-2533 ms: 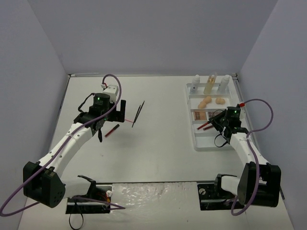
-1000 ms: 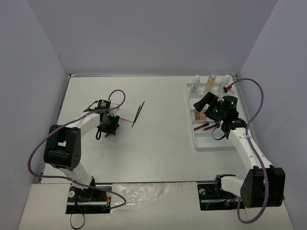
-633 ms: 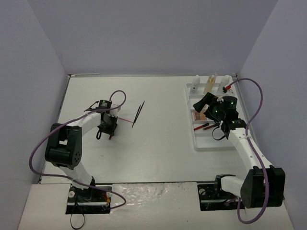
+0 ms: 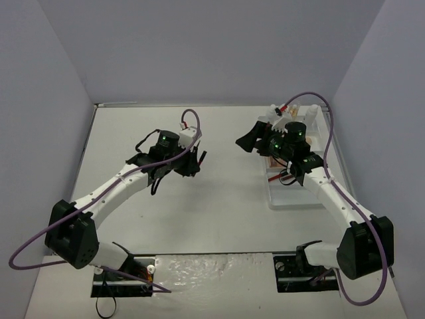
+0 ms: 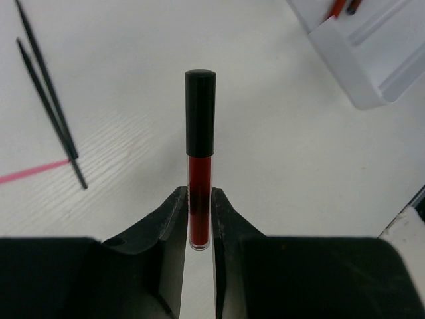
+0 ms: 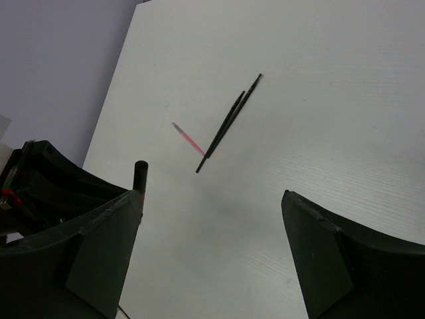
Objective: Organize the makeup
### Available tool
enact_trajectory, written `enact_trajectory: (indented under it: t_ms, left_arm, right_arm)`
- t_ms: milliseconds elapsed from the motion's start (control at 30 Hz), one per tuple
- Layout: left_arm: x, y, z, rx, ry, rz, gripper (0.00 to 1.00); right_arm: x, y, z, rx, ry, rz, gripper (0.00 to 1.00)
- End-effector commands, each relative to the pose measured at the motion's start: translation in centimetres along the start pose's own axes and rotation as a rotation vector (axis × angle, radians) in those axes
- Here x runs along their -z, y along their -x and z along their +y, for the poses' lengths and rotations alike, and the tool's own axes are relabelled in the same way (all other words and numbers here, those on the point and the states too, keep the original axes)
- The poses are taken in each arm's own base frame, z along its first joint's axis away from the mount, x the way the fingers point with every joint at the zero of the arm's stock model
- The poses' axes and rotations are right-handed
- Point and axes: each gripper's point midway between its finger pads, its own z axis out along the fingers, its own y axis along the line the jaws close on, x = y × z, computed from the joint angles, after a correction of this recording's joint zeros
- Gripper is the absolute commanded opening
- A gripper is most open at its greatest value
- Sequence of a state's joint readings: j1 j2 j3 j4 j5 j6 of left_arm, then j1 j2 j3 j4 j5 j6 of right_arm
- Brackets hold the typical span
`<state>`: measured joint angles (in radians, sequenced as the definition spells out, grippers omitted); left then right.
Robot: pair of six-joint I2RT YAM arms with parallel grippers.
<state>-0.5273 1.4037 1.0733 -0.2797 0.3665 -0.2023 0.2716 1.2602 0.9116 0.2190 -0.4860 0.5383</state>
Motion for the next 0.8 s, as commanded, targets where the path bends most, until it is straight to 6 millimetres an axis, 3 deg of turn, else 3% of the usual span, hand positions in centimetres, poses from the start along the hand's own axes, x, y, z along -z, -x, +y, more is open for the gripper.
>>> enact_trajectory:
  t_ms: [0,233,467,567,767]
  left_arm:
    - [1.5,8.4,-6.0,-0.037,-0.144,-0.252,0.0]
    - [1.8,11.3,-10.3,-0.072,-0.238,-0.324,0.0]
    - [1.5,11.8,-11.4,-0.059,-0.268,-0.333,0.0]
    - [1.3,12.1,-11.3,-0.053,-0.26,-0.337,0.0]
    - [0.7,12.4,-11.3,-0.044,-0.26,-0.332,0.0]
  right_arm:
    - [-1.0,3.5,5.7,0.062,0.161,-0.081,0.82]
    - [-2.2,2.9,8.0,0.07,0.208,-0.062,0.77]
    - [-3.1,1.4,8.9,0.075,0.223,-0.032,0.67]
    - [-3.2,1.0,8.7,0.076,0.213,-0.021,0.58]
    - [-3.1,0.5,7.8,0.071,0.178,-0.024,0.27]
